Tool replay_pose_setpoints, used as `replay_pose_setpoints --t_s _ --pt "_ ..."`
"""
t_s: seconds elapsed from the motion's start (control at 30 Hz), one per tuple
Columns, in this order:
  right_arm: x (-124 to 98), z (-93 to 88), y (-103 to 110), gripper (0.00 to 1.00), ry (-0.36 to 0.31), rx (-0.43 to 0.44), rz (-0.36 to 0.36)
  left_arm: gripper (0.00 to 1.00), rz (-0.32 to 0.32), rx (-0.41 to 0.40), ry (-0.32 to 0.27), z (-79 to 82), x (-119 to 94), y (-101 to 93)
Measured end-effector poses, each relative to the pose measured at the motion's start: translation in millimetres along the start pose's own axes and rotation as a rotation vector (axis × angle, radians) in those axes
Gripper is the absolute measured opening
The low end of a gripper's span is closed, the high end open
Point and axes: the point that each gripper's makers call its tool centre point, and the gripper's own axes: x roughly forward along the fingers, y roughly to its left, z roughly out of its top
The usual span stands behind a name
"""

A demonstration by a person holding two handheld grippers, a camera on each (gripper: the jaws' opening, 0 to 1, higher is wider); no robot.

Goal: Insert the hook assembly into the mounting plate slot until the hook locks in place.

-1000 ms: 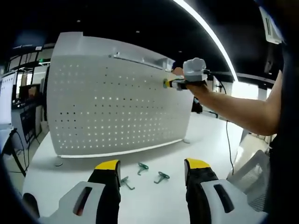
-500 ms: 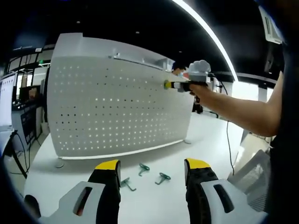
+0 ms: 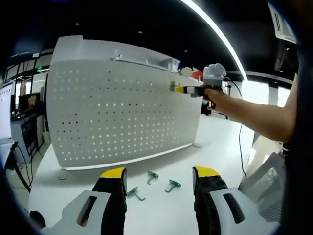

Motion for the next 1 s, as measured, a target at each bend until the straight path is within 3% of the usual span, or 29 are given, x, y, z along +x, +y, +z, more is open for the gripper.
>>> replay_pose_setpoints --t_s 0.4,1.0 --pt "-30 -9.8 -5 0.16 -0.01 0.043 0.003 0.54 -0.004 0.029 0.027 -2.8 9 7.6" --pt "-103 -25.4 5 0.2 -0.012 0.046 0.055 0.51 -0.031 0.066 0.09 -17.6 33 25.6"
